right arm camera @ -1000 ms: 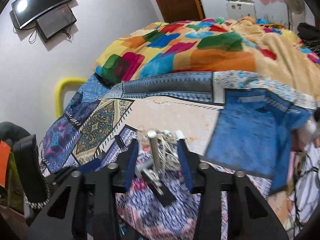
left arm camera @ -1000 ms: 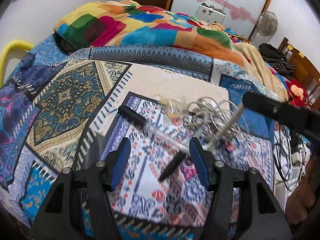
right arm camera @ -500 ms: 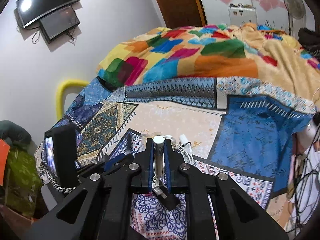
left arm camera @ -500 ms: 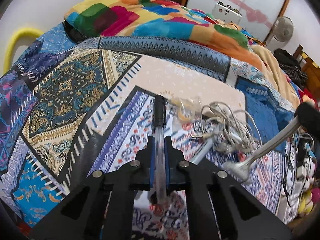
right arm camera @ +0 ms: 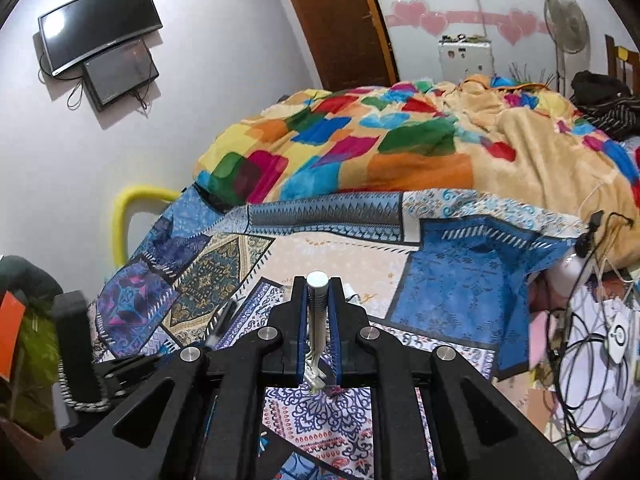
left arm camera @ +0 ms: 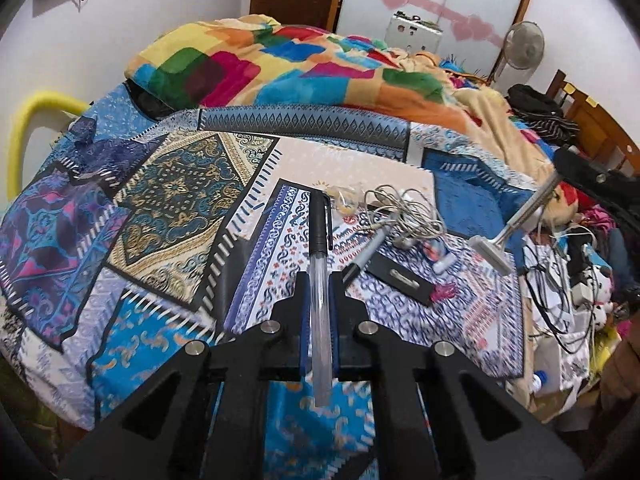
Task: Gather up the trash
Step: 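Carry the pen and white stick with both tools to the floor bin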
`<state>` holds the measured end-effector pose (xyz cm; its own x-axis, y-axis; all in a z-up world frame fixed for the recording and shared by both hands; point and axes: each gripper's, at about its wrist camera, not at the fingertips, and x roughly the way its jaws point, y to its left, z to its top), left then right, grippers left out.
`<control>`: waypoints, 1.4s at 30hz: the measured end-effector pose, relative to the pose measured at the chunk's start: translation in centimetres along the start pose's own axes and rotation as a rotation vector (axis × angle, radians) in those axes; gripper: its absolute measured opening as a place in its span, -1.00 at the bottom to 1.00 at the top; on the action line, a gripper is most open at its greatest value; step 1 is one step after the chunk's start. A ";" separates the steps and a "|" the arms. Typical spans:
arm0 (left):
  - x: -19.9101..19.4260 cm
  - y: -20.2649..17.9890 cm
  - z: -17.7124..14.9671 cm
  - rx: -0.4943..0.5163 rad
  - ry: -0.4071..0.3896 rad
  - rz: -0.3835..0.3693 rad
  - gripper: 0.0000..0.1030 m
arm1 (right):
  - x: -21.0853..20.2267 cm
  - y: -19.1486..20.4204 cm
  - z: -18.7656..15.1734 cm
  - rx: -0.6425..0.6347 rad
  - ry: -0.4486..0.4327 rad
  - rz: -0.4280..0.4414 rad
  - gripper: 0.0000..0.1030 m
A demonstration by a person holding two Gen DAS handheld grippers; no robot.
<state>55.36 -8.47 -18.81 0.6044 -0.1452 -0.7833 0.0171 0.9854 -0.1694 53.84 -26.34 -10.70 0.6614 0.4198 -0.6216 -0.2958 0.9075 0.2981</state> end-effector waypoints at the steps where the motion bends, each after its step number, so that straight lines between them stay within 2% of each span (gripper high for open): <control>1: -0.5 0.0 -0.2 -0.001 -0.003 -0.003 -0.86 | -0.3 0.0 -0.2 -0.001 0.000 -0.001 -0.83; 11: -6.4 1.0 -3.2 0.008 -0.014 -0.021 -0.86 | -2.7 -0.4 -2.3 0.006 0.039 -0.058 -0.83; 19: -13.7 1.5 -5.0 0.022 -0.086 -0.007 -0.86 | -7.1 2.8 -2.2 -0.050 0.001 -0.058 -0.83; 32: -26.5 3.9 -9.4 0.034 -0.238 0.051 -0.86 | -14.6 12.3 -3.5 -0.163 -0.078 0.042 -0.83; 42: -33.3 9.2 -14.9 -0.043 -0.270 0.112 -0.86 | -17.3 19.9 -6.6 -0.247 -0.091 0.144 -0.83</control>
<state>23.52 4.09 -3.19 0.7908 -0.0009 -0.6121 -0.0919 0.9885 -0.1202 31.99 -15.47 1.20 0.6565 0.5515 -0.5147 -0.5424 0.8193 0.1861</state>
